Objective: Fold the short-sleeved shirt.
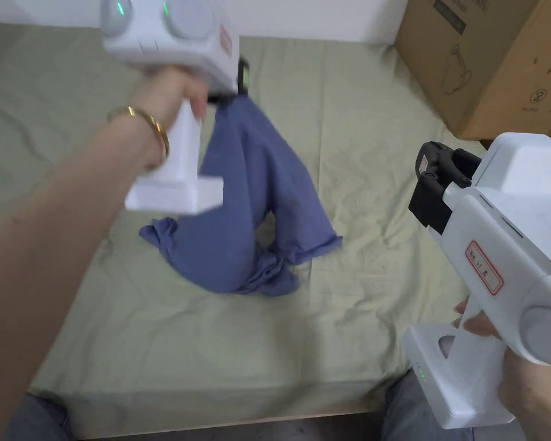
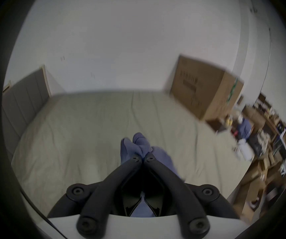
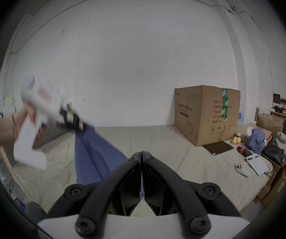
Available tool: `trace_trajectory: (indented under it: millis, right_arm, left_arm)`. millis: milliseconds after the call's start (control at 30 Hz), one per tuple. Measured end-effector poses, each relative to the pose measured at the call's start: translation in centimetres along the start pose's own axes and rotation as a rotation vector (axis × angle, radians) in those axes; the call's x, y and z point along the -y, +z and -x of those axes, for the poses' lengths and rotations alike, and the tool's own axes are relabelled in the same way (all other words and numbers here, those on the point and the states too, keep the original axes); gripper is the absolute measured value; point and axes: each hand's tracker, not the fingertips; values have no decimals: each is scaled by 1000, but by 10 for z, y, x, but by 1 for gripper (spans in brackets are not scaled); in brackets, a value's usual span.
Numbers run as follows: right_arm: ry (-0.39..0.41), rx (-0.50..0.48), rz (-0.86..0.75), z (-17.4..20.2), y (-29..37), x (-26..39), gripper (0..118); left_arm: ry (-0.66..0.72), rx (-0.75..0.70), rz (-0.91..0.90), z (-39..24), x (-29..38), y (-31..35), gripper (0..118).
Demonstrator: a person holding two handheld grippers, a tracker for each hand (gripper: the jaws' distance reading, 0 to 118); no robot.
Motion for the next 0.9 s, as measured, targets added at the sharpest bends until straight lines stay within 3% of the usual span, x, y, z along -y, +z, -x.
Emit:
trace_trajectory:
  millis: [133, 300, 367, 433, 467, 533, 600, 767, 900]
  right_arm:
    - [-17, 11, 39, -5, -8, 10, 0]
    - [-24, 18, 70, -10, -15, 19, 0]
    - [-29, 17, 80, -10, -18, 22, 0]
    - [-30, 16, 89, -9, -19, 23, 0]
    - [-28, 13, 90, -9, -19, 22, 0]
    - [-22, 6, 88, -7, -21, 21, 0]
    - [-16, 2, 82, -4, -22, 19, 0]
    - [-12, -10, 49, 5, -28, 12, 0]
    - [-14, -35, 22, 12, -30, 10, 0]
  left_arm:
    - [-13, -33, 219, -9, 82, -60, 0]
    - [-41, -77, 361, -20, 152, -85, 1]
    - [-35, -72, 358, -22, 161, -83, 23]
    - [-21, -72, 339, -19, 159, -76, 61]
    - [-1, -76, 311, -16, 151, -71, 74]
    - [45, -16, 232, -4, 133, -51, 79]
    - [81, 19, 94, 12, 111, -28, 114]
    - [91, -107, -337, 41, 84, 59, 117]
    - [69, -211, -484, 59, 99, 104, 117]
